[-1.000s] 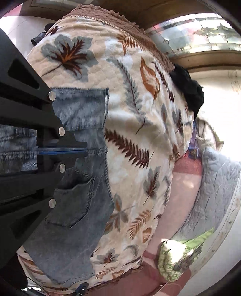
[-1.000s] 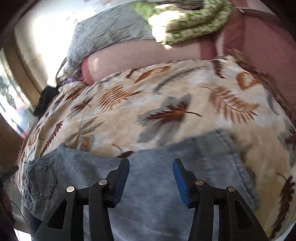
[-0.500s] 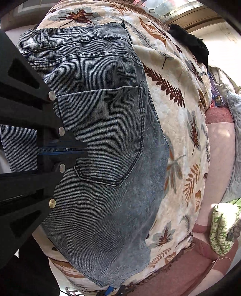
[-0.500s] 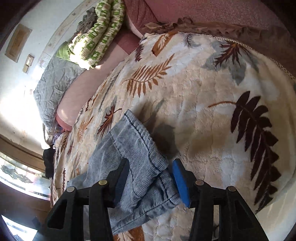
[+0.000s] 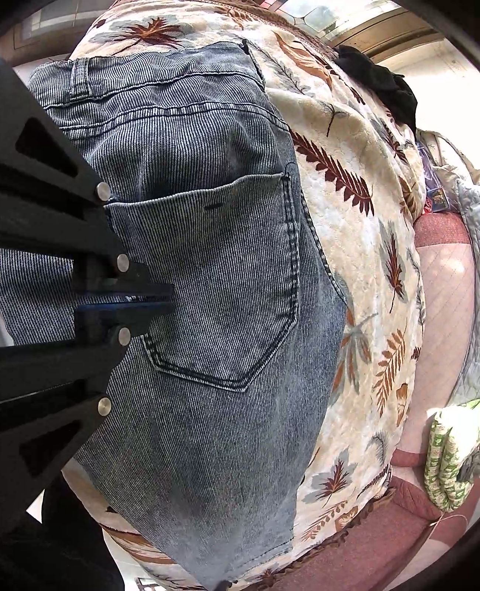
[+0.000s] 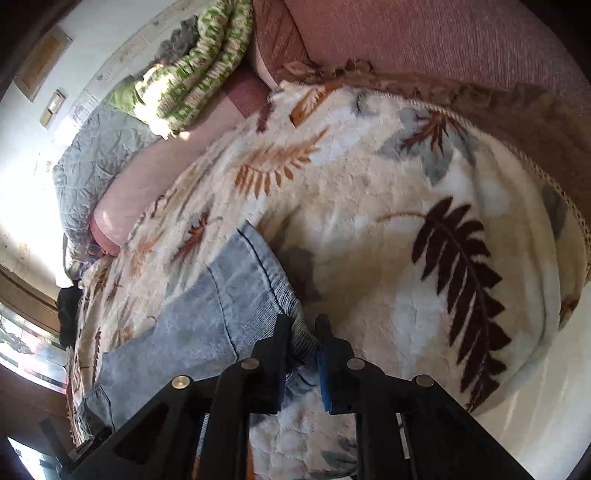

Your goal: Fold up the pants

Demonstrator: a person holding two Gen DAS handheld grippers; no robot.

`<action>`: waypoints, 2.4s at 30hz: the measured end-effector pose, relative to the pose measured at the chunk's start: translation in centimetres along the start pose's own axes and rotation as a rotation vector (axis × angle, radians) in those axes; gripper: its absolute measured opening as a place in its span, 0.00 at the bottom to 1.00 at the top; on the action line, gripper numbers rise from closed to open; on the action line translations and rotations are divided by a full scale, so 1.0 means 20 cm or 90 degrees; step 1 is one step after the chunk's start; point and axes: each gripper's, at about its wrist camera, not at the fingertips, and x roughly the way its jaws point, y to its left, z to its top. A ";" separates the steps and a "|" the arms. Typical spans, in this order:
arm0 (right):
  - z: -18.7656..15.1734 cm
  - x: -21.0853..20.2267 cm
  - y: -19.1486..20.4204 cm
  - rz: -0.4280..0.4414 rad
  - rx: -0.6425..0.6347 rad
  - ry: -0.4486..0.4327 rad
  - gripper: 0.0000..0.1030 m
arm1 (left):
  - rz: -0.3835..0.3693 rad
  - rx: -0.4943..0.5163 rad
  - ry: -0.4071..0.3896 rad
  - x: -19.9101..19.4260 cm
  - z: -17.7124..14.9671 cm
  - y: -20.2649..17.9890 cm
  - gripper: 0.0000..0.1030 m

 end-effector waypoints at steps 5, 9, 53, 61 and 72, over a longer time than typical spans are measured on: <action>-0.02 -0.03 -0.10 -0.023 0.036 -0.015 0.53 | 0.012 0.006 0.013 -0.02 -0.01 -0.01 0.02; -0.02 -0.12 -0.09 -0.009 0.033 -0.054 0.53 | 0.013 0.044 0.018 -0.04 -0.05 -0.06 0.02; -0.11 -0.11 -0.16 0.234 0.136 -0.009 0.61 | -0.066 0.030 -0.045 -0.31 0.00 -0.33 0.68; -0.05 -0.10 -0.21 0.216 0.147 -0.051 0.61 | -0.078 0.057 -0.018 -0.26 0.06 -0.51 0.74; -0.04 -0.15 0.09 0.220 0.001 -0.113 0.61 | -0.023 0.026 -0.074 -0.24 0.06 -0.44 0.74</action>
